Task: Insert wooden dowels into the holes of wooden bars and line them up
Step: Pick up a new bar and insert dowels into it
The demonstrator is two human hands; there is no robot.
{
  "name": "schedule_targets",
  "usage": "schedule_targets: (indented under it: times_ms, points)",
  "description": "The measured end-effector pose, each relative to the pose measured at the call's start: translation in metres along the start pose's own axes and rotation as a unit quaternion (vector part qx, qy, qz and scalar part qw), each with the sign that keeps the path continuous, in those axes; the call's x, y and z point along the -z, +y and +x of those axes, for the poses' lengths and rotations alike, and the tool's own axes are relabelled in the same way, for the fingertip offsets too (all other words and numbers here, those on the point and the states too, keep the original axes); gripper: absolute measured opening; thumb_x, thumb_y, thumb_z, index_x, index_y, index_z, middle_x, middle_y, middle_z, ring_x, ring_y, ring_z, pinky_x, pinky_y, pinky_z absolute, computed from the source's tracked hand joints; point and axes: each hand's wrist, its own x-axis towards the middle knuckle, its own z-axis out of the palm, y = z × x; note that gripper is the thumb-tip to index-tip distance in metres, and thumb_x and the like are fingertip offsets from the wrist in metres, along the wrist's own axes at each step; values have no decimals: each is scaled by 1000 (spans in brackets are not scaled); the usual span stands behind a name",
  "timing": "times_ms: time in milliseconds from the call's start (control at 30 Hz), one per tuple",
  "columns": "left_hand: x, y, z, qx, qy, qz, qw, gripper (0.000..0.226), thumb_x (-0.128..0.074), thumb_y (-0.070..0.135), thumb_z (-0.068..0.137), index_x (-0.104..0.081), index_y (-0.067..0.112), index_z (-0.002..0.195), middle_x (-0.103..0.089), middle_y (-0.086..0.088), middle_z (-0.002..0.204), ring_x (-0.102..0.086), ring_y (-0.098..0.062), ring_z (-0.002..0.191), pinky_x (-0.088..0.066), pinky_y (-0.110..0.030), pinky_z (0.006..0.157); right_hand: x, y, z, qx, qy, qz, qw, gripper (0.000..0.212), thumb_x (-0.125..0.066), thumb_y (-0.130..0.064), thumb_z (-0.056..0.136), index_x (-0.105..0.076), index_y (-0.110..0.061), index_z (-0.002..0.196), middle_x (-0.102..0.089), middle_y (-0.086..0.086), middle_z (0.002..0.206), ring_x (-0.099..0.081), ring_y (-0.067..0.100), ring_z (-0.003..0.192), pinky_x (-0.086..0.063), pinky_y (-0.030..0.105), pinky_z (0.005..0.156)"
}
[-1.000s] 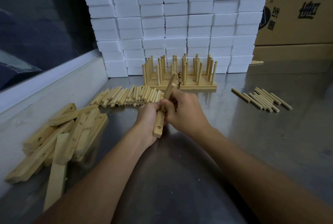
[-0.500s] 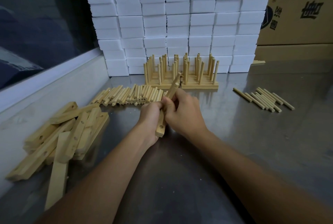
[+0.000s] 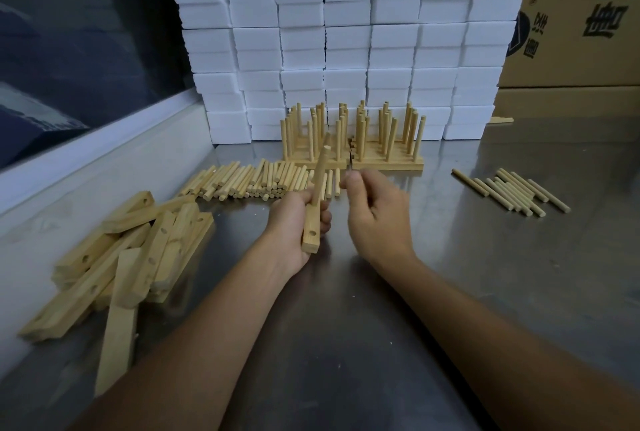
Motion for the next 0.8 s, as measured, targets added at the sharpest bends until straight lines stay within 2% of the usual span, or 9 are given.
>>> schedule_targets:
  times_ms: [67,167,233,367,500,600,633,700,800]
  points:
    - [1,1,1,8,7,-15,1000,24,-42,14,99,-59,2,87,-53,-6,58,-50,-13,45,-41,-20,45,2,8,4,-55,10,-36,998,31,-45,-24,101,-63,-10,80,-55,-2,59,-54,15,55,-46,38,53]
    - [3,2,2,14,-4,-43,999,27,-40,13,100,-57,2,82,-53,-6,57,-50,-12,45,-39,-19,42,-1,21,10,-147,-75,-97,982,20,-51,-24,97,-62,-15,84,-60,-2,69,-59,16,65,-53,40,63]
    - [4,2,2,19,-14,-63,998,28,-40,13,100,-57,2,81,-55,-5,55,-50,-12,44,-39,-19,42,-5,26,12,-178,-122,-137,967,8,-56,-28,95,-62,-22,96,-63,-5,84,-61,13,77,-56,40,74]
    - [6,2,2,23,-26,-103,994,26,-40,11,99,-57,2,82,-56,-5,57,-50,-12,46,-39,-18,41,-18,32,15,-121,-199,-306,923,41,-54,-45,93,-46,-33,131,-55,-1,123,-58,20,106,-45,34,76]
    - [4,3,1,20,-25,-125,992,23,-40,10,99,-57,0,87,-55,-7,62,-50,-13,47,-39,-18,40,-28,37,18,-57,-243,-398,883,55,-39,-58,94,-25,-37,144,-44,3,139,-54,29,117,-37,36,71]
    - [5,3,0,17,-28,-129,991,22,-41,11,100,-57,0,90,-55,-8,65,-50,-13,49,-40,-18,41,-29,41,28,-48,-279,-432,856,64,-29,-64,93,-14,-40,151,-24,1,158,-54,33,122,-38,36,72]
    - [5,3,0,18,-30,-131,991,22,-41,11,100,-57,1,90,-54,-8,66,-50,-13,49,-40,-18,42,-28,41,32,-49,-293,-440,847,64,-28,-65,93,-17,-39,150,-24,0,160,-54,33,122,-39,37,73]
    - [6,3,1,20,-34,-132,990,22,-40,12,100,-57,1,90,-54,-8,66,-51,-13,49,-39,-18,41,-28,43,39,-50,-306,-448,839,57,-29,-65,92,-37,-35,139,-43,1,148,-58,31,116,-38,37,73]
    - [6,3,2,21,-38,-137,990,24,-40,12,101,-57,0,88,-55,-8,65,-52,-13,48,-40,-18,41,-29,48,39,-44,-278,-440,853,49,-30,-64,90,-54,-31,118,-57,-1,129,-62,28,105,-39,35,71]
